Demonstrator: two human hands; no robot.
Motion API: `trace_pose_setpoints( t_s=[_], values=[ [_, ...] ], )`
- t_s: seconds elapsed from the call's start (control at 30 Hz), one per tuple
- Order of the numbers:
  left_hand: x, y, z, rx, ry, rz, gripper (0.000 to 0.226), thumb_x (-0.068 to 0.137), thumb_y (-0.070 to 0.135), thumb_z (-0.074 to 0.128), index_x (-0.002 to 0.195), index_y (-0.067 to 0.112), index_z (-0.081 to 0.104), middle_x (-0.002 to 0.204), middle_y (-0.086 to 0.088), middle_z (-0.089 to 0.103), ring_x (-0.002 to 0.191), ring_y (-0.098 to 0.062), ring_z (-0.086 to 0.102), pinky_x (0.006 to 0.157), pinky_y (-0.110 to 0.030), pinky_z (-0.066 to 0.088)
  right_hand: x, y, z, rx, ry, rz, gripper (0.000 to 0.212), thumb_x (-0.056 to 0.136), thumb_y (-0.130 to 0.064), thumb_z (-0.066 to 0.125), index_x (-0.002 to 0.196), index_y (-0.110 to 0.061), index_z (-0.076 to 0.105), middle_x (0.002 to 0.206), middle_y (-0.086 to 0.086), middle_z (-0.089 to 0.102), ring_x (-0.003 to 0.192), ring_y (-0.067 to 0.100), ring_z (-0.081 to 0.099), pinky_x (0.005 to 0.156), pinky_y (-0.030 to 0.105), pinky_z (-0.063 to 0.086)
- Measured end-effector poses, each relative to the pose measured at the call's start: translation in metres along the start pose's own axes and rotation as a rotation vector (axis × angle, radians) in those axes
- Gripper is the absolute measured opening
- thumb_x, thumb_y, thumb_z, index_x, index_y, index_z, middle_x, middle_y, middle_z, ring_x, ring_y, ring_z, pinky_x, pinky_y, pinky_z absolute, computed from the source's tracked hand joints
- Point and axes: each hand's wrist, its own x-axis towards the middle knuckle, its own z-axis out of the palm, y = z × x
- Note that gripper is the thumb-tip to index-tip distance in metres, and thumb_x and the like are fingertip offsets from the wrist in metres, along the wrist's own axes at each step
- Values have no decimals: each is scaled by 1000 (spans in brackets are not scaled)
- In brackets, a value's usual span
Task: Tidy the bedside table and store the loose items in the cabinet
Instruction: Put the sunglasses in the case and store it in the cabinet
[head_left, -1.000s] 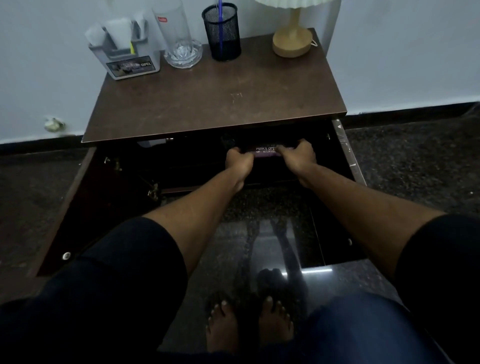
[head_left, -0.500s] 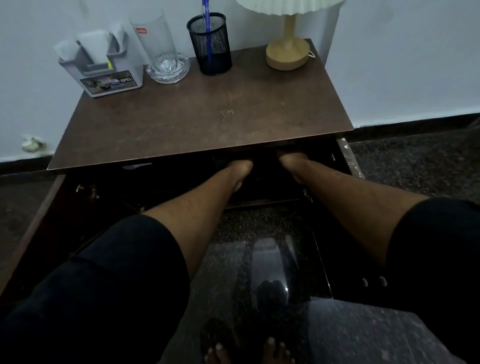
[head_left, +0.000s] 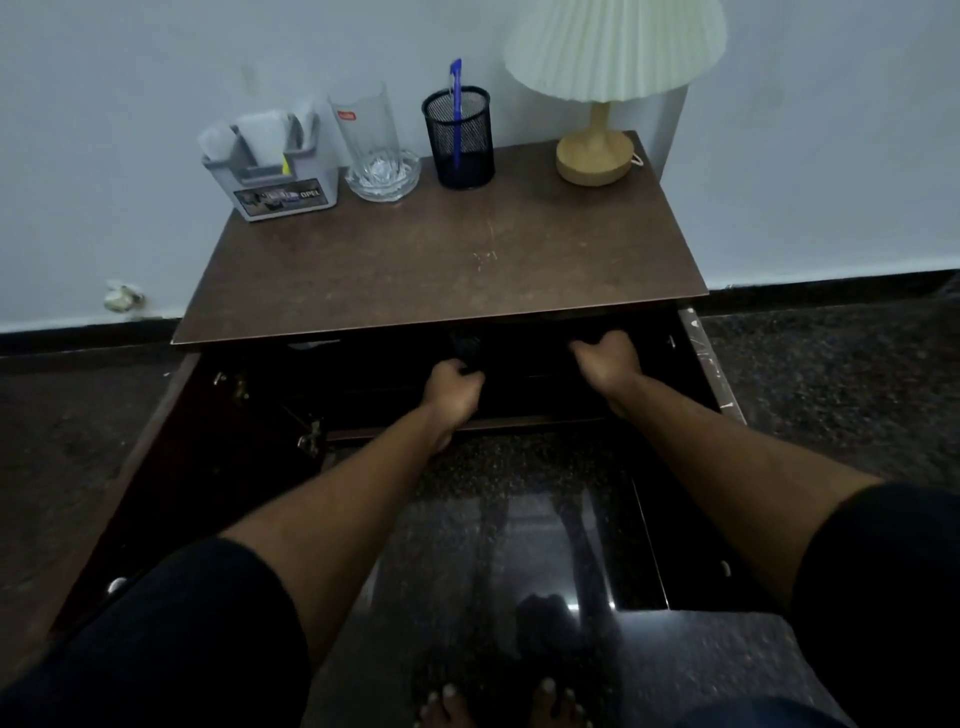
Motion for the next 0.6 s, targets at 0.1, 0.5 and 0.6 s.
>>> trace_pose_setpoints(
  t_s=[0.1,0.5,0.6],
  values=[
    [-18,-15,-45,104,38,6,31,95,11,57,126,11,62,120,-23,68,112,-39,64,98,-43,52,-25,-5,-8,2,-7,-28,40,90,-33,69,114,-1,68,116,17,71,111,35,65,88,34,51],
    [-175,-47,-238,821,629,252,39,88,24,62,124,8,57,124,-19,57,111,-42,58,94,-51,50,-152,-21,-99,-452,188,-575,23,91,-25,60,112,-15,62,116,8,58,108,28,57,87,39,49],
    [-196,-62,-277,729,737,12,47,92,33,60,128,2,56,128,-25,56,112,-47,58,93,-54,50,-176,-9,-124,-440,304,-453,37,87,-32,64,119,-17,53,124,13,48,114,36,51,88,44,48]
  ],
)
